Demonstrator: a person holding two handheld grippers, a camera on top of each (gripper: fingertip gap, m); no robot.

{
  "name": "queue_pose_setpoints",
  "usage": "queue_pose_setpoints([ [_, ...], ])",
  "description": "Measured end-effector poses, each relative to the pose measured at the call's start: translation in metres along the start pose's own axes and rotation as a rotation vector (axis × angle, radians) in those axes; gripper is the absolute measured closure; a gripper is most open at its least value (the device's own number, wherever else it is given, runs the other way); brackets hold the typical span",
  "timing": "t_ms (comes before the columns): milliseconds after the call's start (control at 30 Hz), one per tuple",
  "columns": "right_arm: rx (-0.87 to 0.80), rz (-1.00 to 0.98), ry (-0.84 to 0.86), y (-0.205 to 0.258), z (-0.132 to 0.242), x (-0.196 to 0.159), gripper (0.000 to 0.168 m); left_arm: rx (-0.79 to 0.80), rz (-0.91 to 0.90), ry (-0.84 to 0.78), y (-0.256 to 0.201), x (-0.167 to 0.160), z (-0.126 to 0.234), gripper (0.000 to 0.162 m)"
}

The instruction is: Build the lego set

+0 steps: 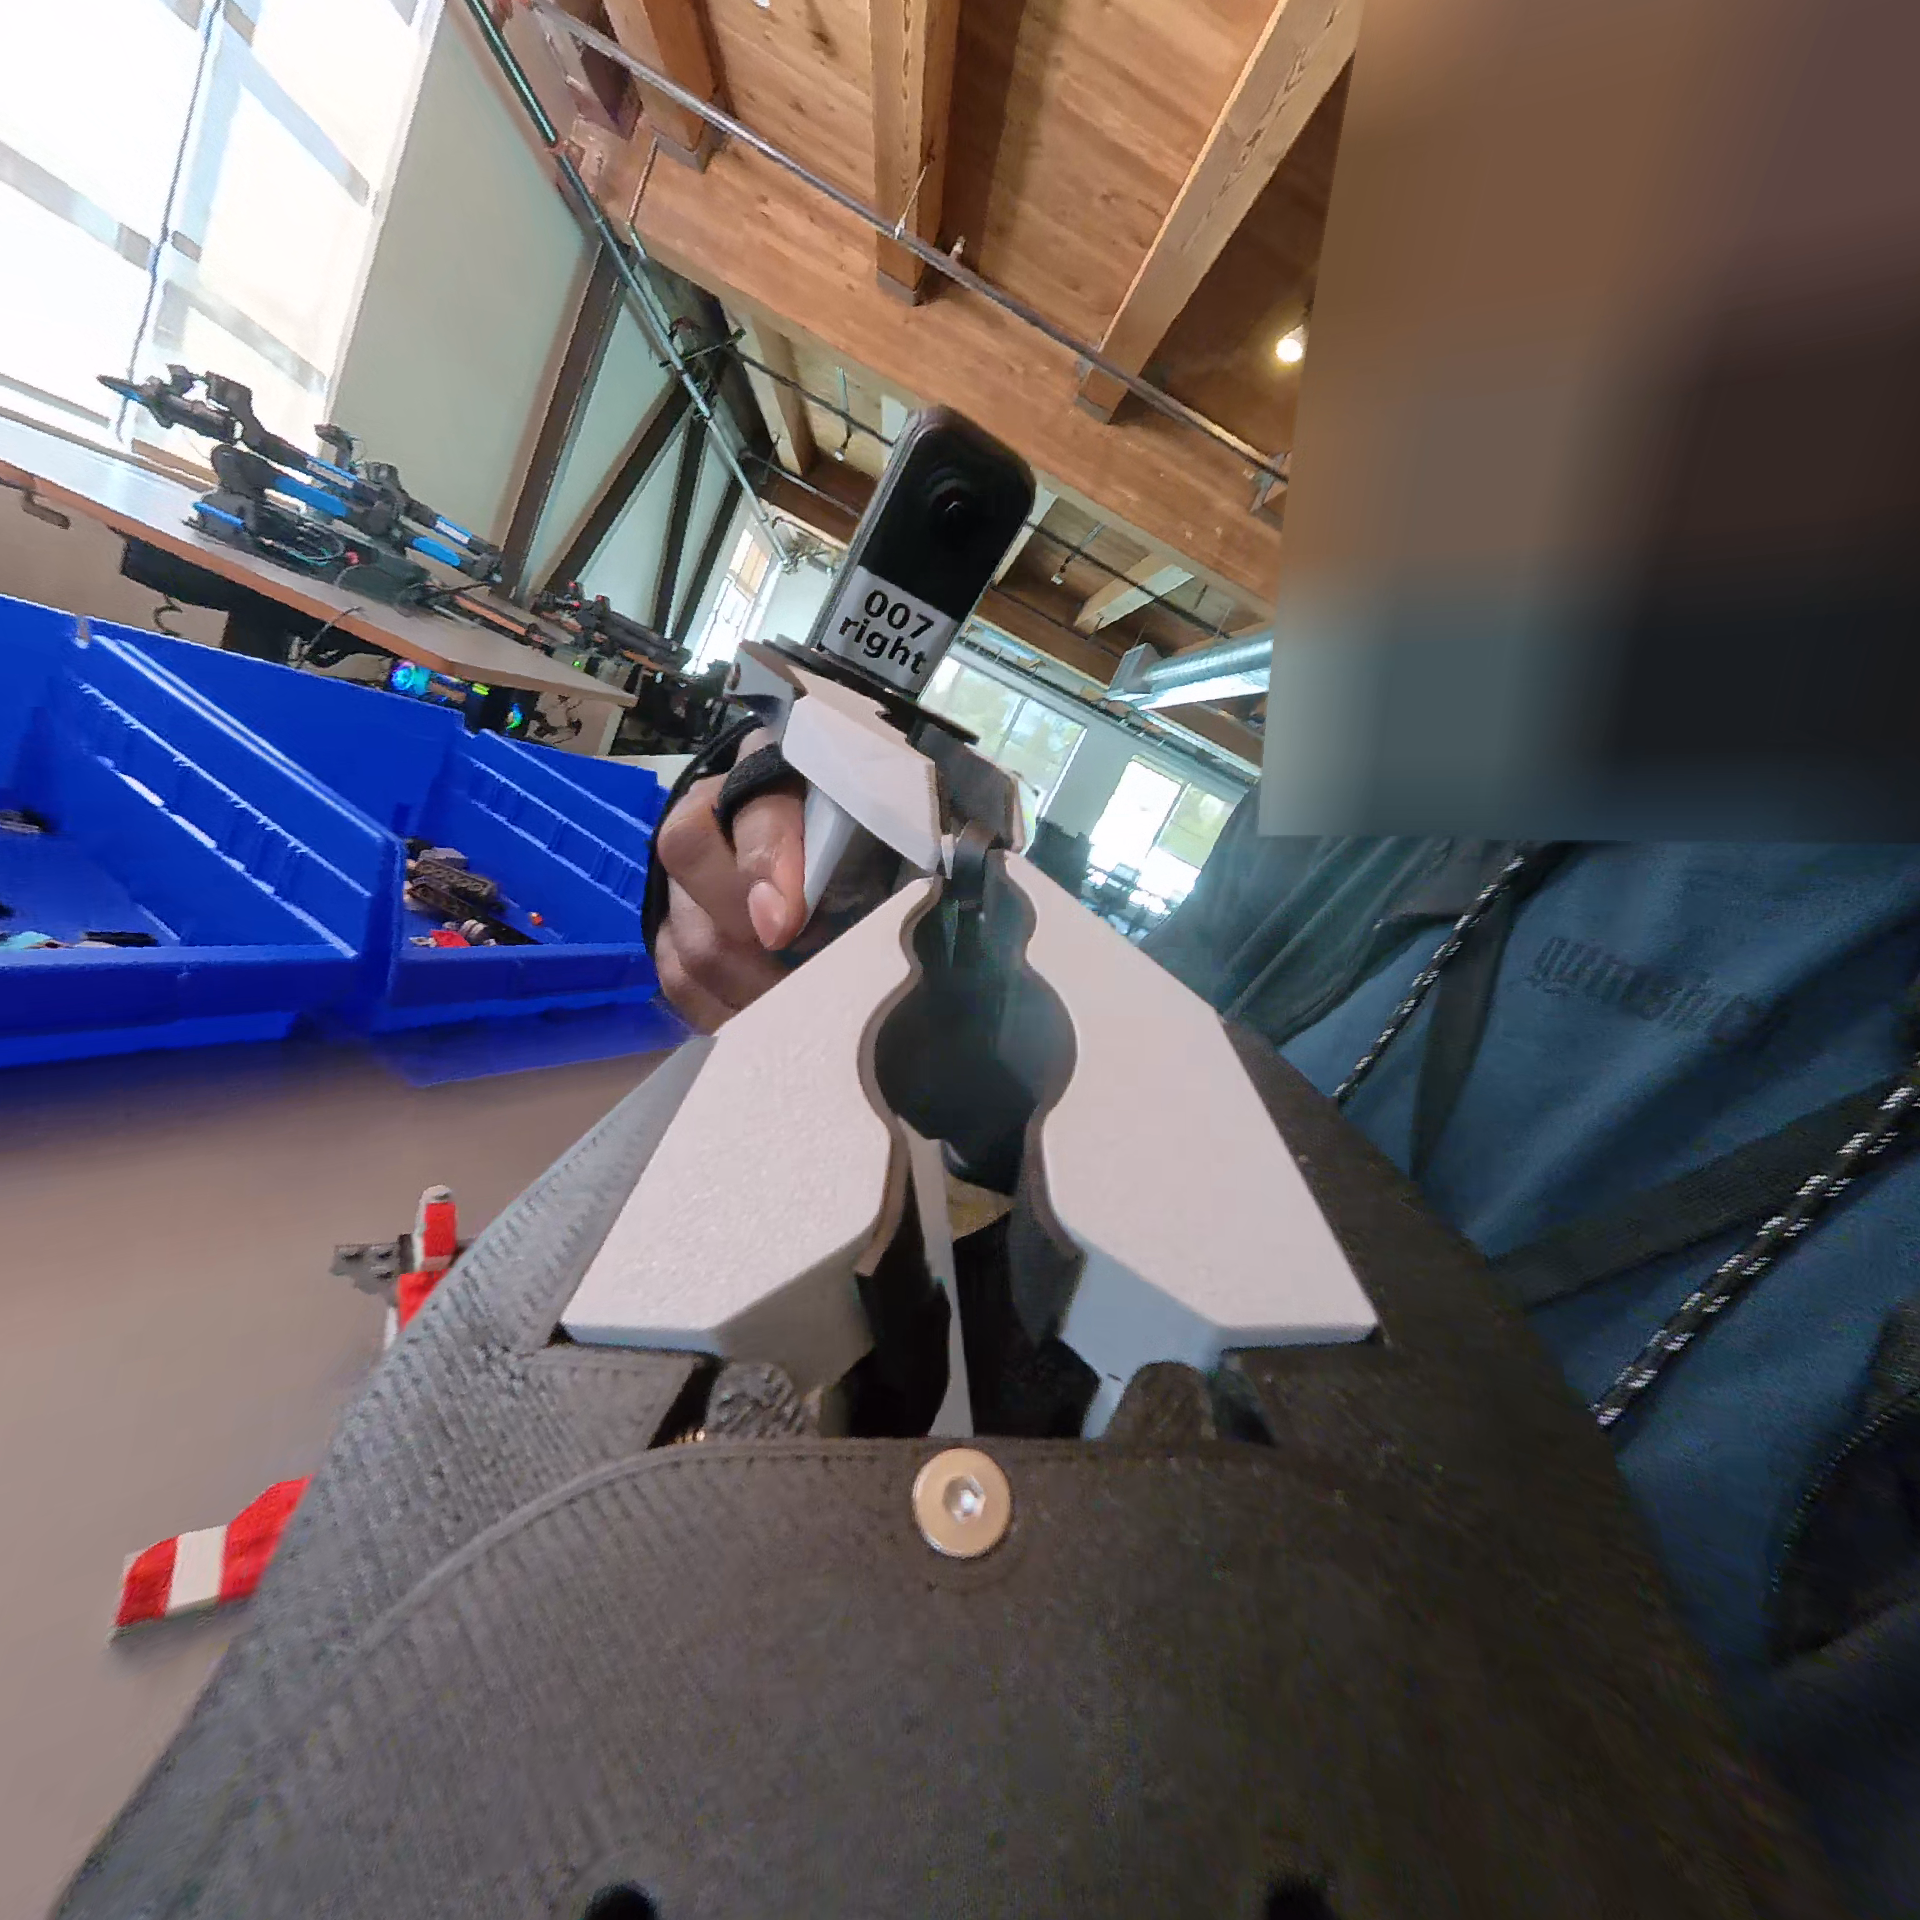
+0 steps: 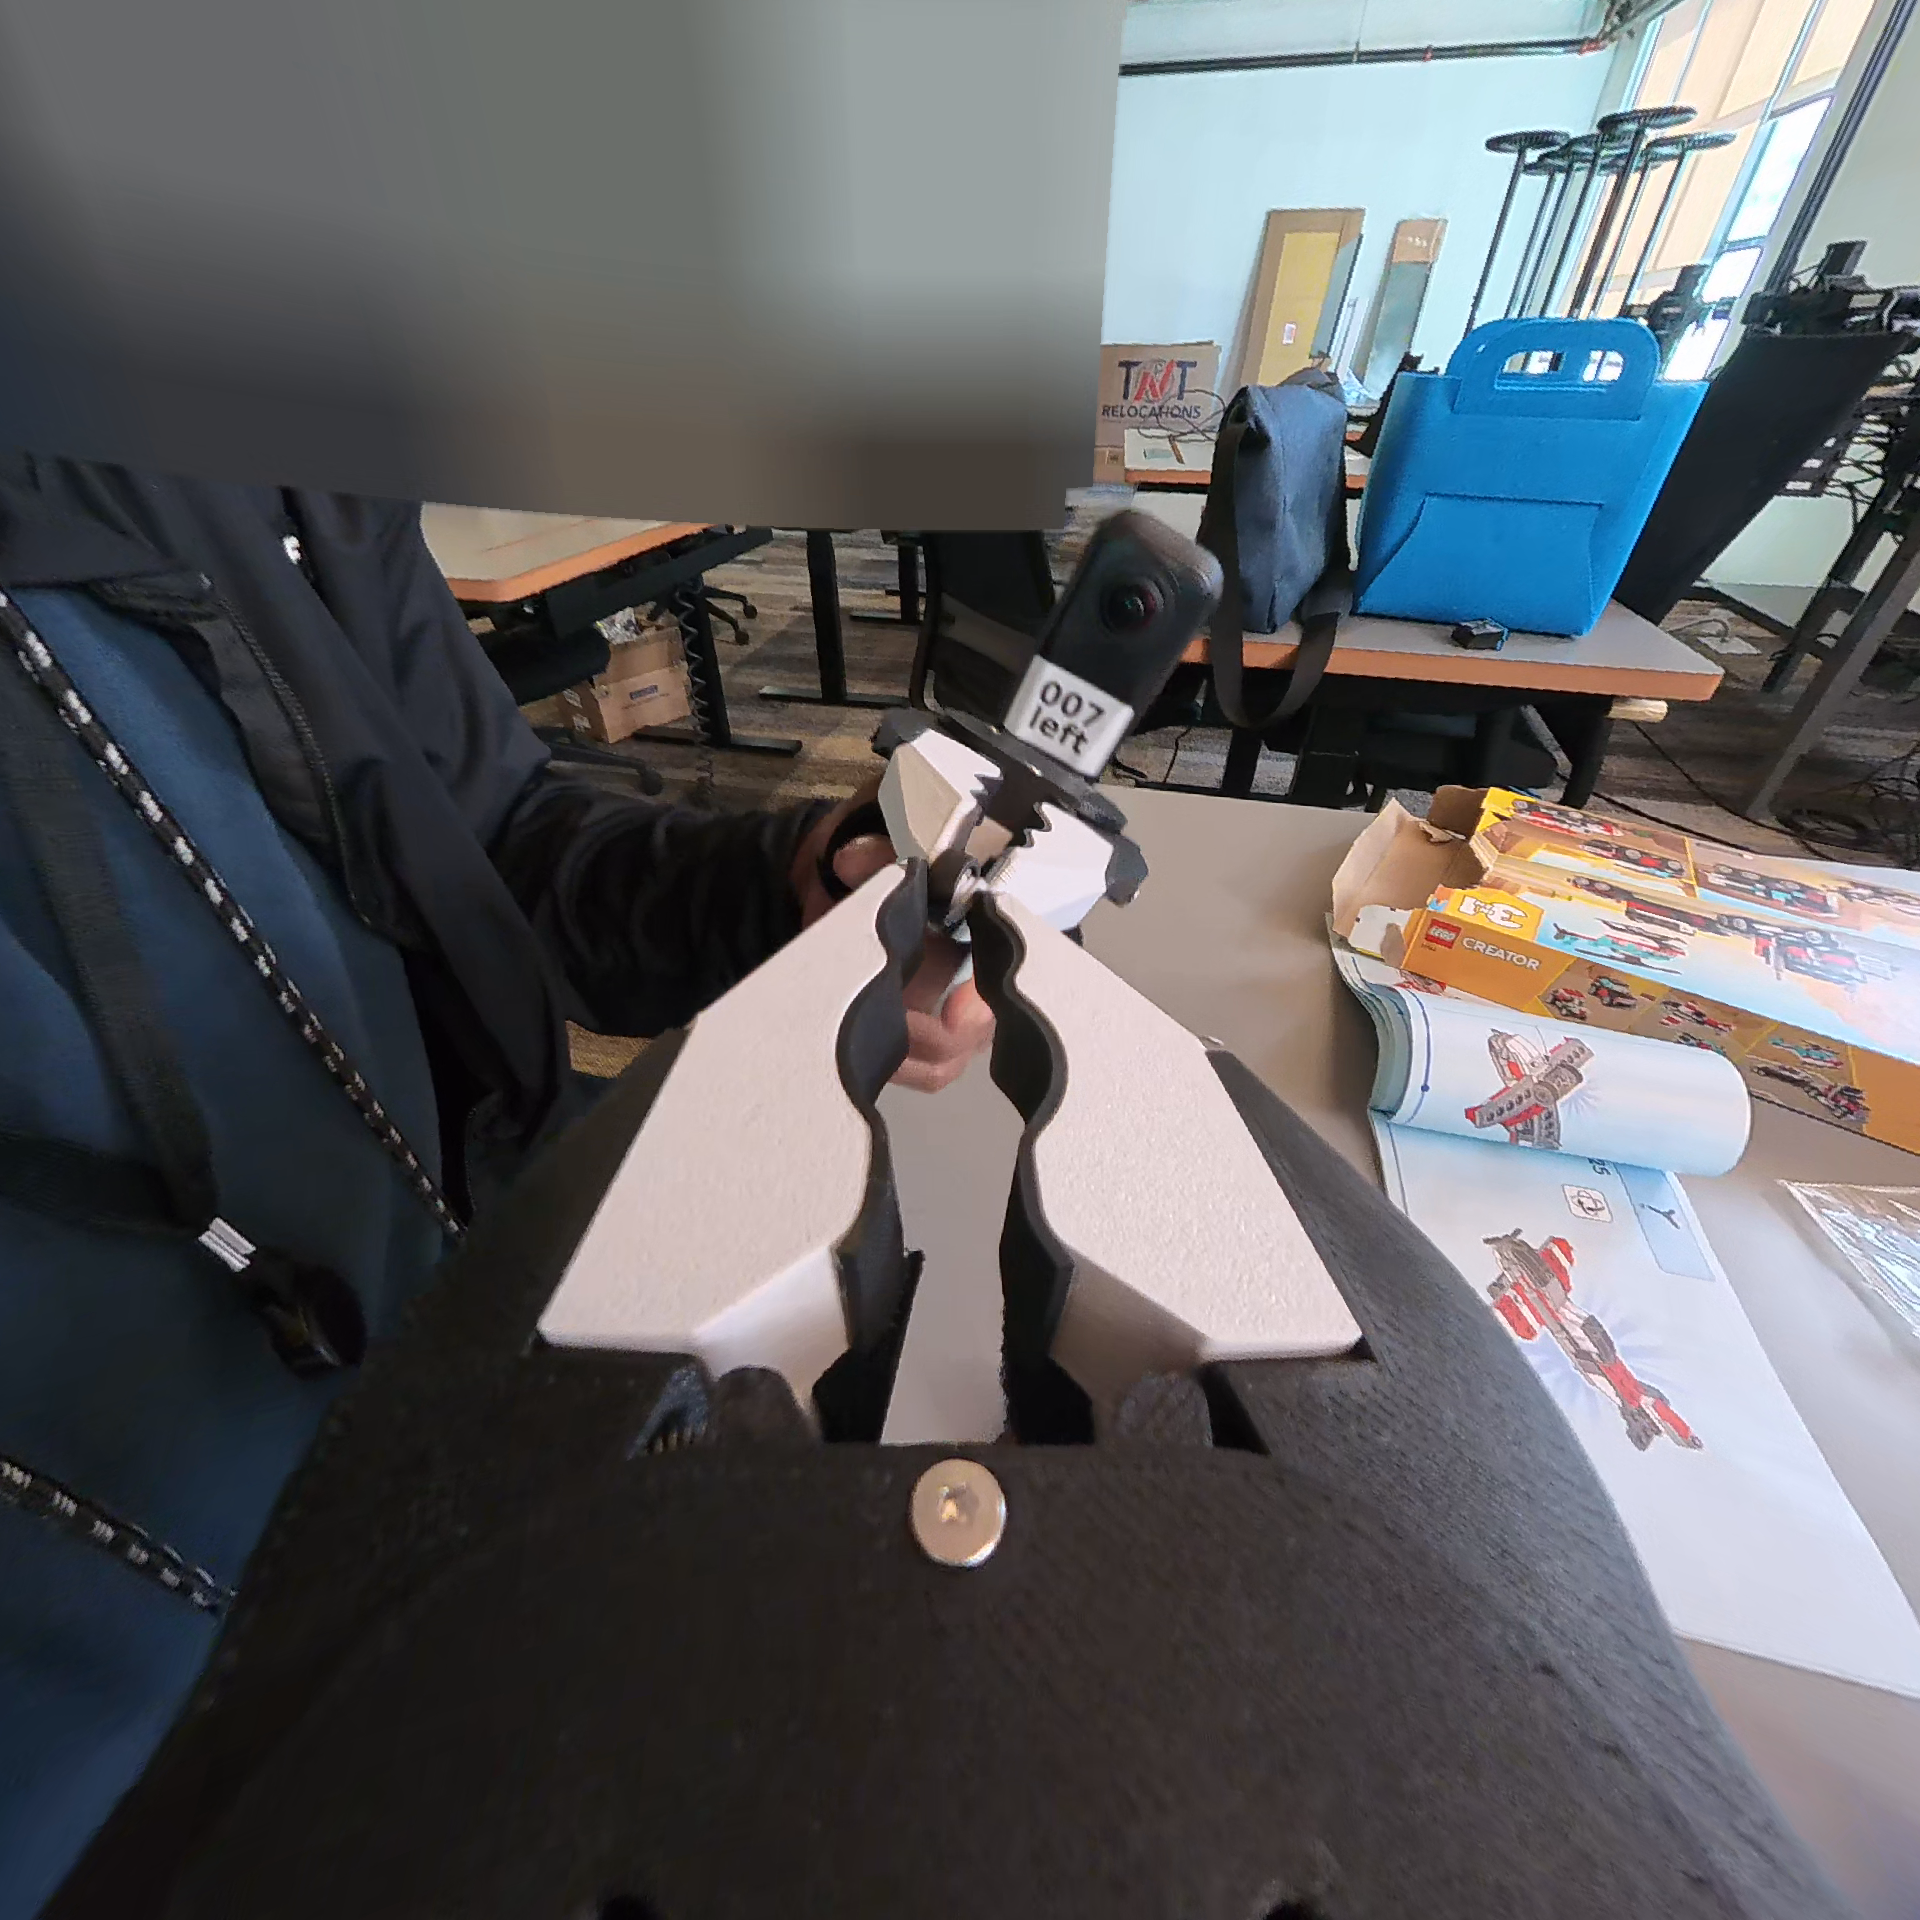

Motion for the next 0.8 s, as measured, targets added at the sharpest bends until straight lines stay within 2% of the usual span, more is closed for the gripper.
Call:
queue_pose_setpoints([
  [800, 0.031, -0.091, -0.091, -0.0043, 0.0012, 0.0009, 0.161, -0.076, 0.141, -0.079, 0.0022, 0.0015, -0.0028, 0.157],
])
Point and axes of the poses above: each gripper's, where its closed fingertips meet, z back along the fingers, x out of its top, y = z × x across the jaws, the point moved 7 cm from there along z, back along the fingers, and after that the axes turned 1 degree about y, right-handed, at the moved point
